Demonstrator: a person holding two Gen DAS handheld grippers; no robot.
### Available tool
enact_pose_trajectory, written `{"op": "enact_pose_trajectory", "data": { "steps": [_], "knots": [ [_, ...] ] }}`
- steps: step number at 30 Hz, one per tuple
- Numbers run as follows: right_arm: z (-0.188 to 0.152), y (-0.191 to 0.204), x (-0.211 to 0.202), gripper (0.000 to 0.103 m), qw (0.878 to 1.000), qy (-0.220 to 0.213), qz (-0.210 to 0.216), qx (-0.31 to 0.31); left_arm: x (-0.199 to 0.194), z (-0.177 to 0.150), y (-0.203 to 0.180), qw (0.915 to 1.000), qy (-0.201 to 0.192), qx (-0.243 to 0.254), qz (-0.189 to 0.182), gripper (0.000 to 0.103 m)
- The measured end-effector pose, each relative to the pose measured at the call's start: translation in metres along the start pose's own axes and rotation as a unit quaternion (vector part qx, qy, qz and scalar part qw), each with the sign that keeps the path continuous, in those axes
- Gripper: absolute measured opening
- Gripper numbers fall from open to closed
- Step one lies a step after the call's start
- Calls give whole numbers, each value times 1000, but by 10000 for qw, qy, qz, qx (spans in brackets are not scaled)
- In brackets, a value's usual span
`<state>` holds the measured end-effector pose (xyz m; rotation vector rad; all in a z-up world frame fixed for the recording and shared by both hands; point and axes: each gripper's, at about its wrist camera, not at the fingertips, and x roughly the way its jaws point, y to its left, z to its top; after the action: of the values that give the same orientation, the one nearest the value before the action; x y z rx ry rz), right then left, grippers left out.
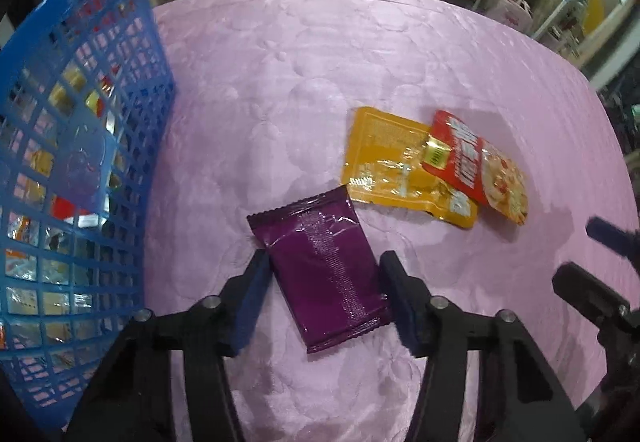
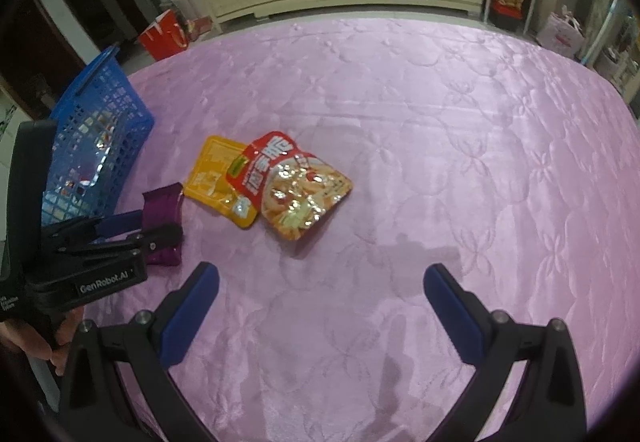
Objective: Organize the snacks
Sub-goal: 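Grasp the purple packet with the left tool while the right tool grasps the red pouch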
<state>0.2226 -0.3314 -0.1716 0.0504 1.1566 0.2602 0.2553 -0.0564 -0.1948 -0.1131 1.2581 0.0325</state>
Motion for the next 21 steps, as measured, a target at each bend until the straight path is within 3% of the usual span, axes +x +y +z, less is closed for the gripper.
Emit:
{"op": "enact_pose_trajectory", "data": {
  "steps": [4, 9, 14, 21],
  "knots": [
    [7, 5, 3, 103, 9987, -13, 183, -476, -7, -5, 1, 9994, -67, -41, -335, 50],
    [18, 8, 10, 102, 9962, -128, 259, -818, -23, -9, 0, 9991, -231, 84, -333, 50],
    [39, 20, 30, 89, 9911, 36, 144, -1320, -31, -8, -1, 9990, -330, 201, -234, 50],
    [50, 26, 59, 81, 9844, 346, 251, -1708, -31, 1, 0, 9989, -361, 196, -237, 50]
  ]
}}
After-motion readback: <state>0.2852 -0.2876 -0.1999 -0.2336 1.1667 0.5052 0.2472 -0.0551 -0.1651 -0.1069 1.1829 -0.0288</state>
